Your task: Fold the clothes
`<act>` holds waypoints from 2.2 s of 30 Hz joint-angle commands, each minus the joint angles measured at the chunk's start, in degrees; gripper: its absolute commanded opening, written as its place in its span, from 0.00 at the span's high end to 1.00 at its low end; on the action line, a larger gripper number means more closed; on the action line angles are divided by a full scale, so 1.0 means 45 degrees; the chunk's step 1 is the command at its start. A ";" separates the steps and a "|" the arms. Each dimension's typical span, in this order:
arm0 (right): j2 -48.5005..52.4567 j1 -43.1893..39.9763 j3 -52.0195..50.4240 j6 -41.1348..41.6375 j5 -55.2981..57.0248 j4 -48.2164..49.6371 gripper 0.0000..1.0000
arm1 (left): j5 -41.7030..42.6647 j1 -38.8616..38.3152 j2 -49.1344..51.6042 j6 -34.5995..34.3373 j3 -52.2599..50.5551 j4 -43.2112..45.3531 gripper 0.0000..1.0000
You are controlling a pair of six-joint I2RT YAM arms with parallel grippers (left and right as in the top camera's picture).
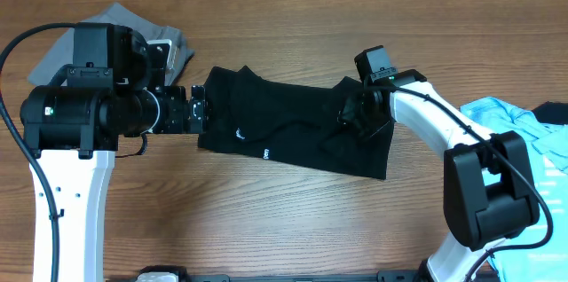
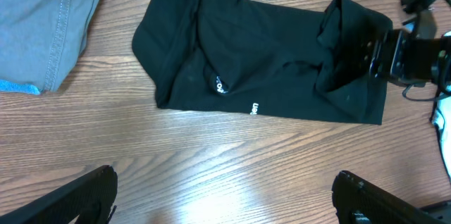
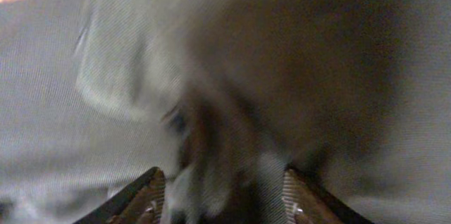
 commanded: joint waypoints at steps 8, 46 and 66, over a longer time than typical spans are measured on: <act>-0.0350 0.2667 0.0301 -0.1297 0.1719 -0.0656 0.32 | 0.0160 -0.0083 -0.0097 0.0102 0.0024 0.0044 0.00; 0.0325 0.2710 0.0039 -0.1064 0.2433 -0.0976 0.46 | 0.0170 -0.0083 -0.0097 -0.0087 0.0024 0.0423 0.00; 0.0005 0.2895 0.2594 -0.3181 0.2618 -0.4245 0.31 | 0.0165 -0.0083 -0.0097 -0.0087 0.0024 0.0447 0.00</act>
